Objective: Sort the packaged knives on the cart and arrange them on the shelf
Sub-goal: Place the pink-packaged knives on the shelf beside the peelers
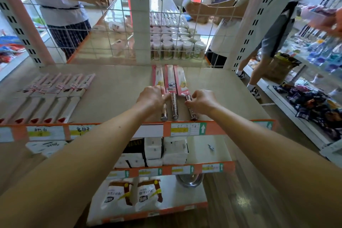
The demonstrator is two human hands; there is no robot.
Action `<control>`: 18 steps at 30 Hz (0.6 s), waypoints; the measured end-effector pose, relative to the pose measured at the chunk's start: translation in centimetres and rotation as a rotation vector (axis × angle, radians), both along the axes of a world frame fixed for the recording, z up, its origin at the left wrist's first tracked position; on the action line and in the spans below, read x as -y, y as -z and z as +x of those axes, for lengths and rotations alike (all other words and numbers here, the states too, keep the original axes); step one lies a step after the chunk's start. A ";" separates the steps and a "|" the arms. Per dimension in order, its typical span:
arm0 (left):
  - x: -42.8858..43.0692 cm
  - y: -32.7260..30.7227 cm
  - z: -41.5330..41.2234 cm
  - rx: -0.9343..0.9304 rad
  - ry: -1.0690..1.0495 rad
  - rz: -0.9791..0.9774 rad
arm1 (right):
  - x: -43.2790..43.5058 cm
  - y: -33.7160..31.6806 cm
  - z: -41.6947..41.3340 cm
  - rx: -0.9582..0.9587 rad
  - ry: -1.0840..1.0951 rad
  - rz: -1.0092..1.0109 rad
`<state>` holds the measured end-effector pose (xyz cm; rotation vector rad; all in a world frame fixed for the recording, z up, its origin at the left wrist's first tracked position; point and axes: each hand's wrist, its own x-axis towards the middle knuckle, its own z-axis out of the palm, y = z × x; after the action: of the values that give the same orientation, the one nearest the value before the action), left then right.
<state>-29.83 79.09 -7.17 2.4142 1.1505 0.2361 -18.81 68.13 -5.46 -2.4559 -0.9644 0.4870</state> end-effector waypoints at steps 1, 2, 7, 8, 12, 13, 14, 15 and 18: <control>-0.3 -0.2 -0.3 -0.003 -0.016 0.006 | 0.1 -0.3 -0.3 0.026 0.003 0.004; -0.6 -0.3 -0.7 -0.019 -0.032 0.022 | 0.3 -0.5 -0.5 0.050 0.006 0.010; -1.3 -1.0 -3.0 -0.084 -0.034 0.093 | 0.6 -1.1 -2.4 0.171 0.008 0.097; -1.1 -1.0 -3.5 -0.089 -0.021 0.091 | 0.6 -1.1 -2.9 0.189 0.023 0.126; -0.1 -1.0 -5.6 -0.096 0.015 0.078 | 1.3 -1.0 -5.3 0.235 0.047 0.142; 0.1 -1.0 -6.1 -0.100 0.018 0.079 | 1.6 -0.9 -5.9 0.233 0.033 0.137; 0.4 -1.0 -6.7 -0.103 0.021 0.086 | 2.1 -0.9 -6.6 0.228 0.017 0.135; 0.8 -1.1 -7.3 -0.108 0.024 0.094 | 2.6 -0.9 -7.3 0.218 0.005 0.135; 2.0 -1.3 -9.3 -0.100 0.022 0.105 | 4.1 -1.1 -9.3 0.190 -0.013 0.138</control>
<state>-39.09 77.06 -5.86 2.5544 1.1813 0.1743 -28.09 64.07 -4.39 -2.4038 -1.0521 0.1864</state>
